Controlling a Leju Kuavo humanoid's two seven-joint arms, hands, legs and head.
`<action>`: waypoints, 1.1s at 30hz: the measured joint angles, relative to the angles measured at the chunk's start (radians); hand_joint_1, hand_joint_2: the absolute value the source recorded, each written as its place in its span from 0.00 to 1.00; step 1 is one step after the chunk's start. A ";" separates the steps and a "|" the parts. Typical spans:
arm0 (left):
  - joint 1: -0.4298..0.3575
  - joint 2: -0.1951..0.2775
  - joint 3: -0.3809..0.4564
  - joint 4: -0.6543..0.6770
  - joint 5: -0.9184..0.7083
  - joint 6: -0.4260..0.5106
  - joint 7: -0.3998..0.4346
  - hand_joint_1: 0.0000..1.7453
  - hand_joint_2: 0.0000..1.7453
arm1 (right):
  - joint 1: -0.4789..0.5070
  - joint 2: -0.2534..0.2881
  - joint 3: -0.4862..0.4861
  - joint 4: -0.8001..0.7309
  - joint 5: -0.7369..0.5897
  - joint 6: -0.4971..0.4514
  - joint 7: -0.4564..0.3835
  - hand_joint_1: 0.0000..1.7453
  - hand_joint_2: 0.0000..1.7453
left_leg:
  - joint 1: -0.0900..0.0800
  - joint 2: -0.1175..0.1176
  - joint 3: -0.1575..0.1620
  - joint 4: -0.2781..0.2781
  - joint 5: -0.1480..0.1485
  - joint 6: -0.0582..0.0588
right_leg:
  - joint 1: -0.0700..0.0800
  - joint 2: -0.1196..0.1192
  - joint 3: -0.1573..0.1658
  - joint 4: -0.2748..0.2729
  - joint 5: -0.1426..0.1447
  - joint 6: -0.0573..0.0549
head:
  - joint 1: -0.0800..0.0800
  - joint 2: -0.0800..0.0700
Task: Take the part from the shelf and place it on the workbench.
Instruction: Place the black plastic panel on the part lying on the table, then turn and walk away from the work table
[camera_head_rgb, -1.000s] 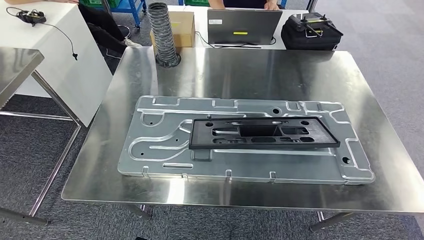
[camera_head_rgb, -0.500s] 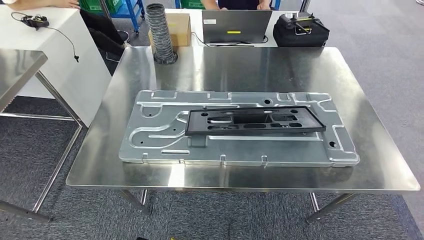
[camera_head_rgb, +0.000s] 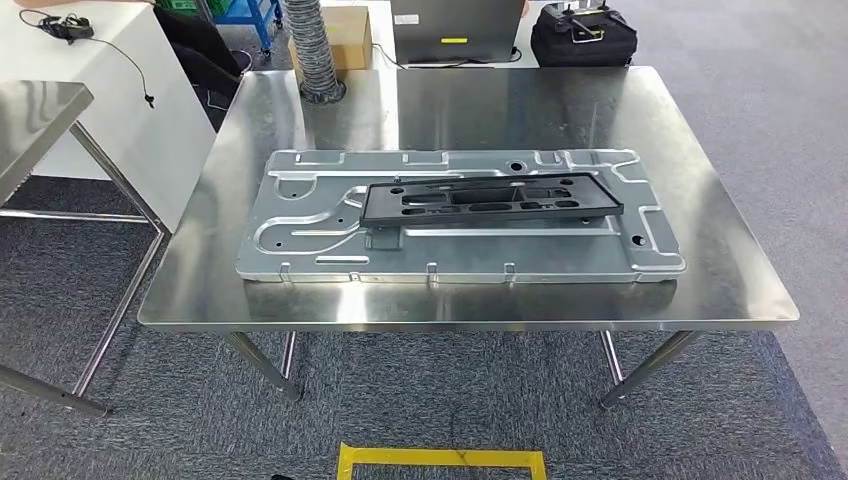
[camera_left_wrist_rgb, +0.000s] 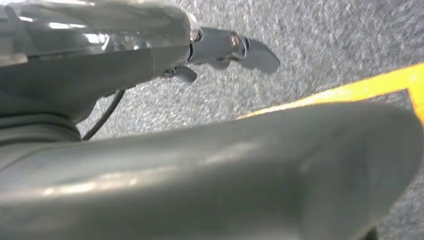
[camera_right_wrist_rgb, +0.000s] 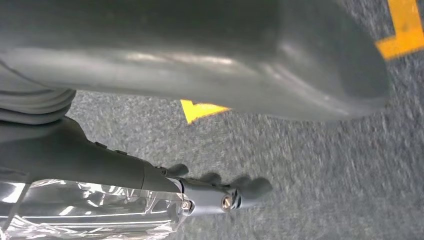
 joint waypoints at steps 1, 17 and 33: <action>0.002 0.001 -0.001 0.000 -0.002 -0.001 0.004 0.00 0.00 | -0.001 0.005 0.003 0.002 0.005 0.006 0.005 0.00 0.00 | 0.002 -0.001 -0.004 0.006 -0.009 -0.006 | 0.000 -0.002 -0.006 -0.001 0.009 -0.009 | 0.000 0.000; 0.031 0.021 -0.021 0.000 -0.038 -0.021 0.075 0.00 0.00 | -0.001 0.080 0.047 0.019 0.047 0.055 0.047 0.00 0.00 | 0.004 -0.003 0.165 -0.059 -0.109 0.024 | 0.003 -0.005 -0.159 0.012 0.131 0.015 | 0.000 0.000; 0.041 0.022 -0.040 0.000 -0.046 -0.024 0.085 0.00 0.00 | -0.010 0.093 0.049 0.024 0.047 0.057 0.053 0.00 0.00 | 0.001 -0.003 -0.022 0.024 -0.031 -0.006 | 0.009 -0.010 0.016 -0.042 0.022 -0.025 | -0.001 0.000</action>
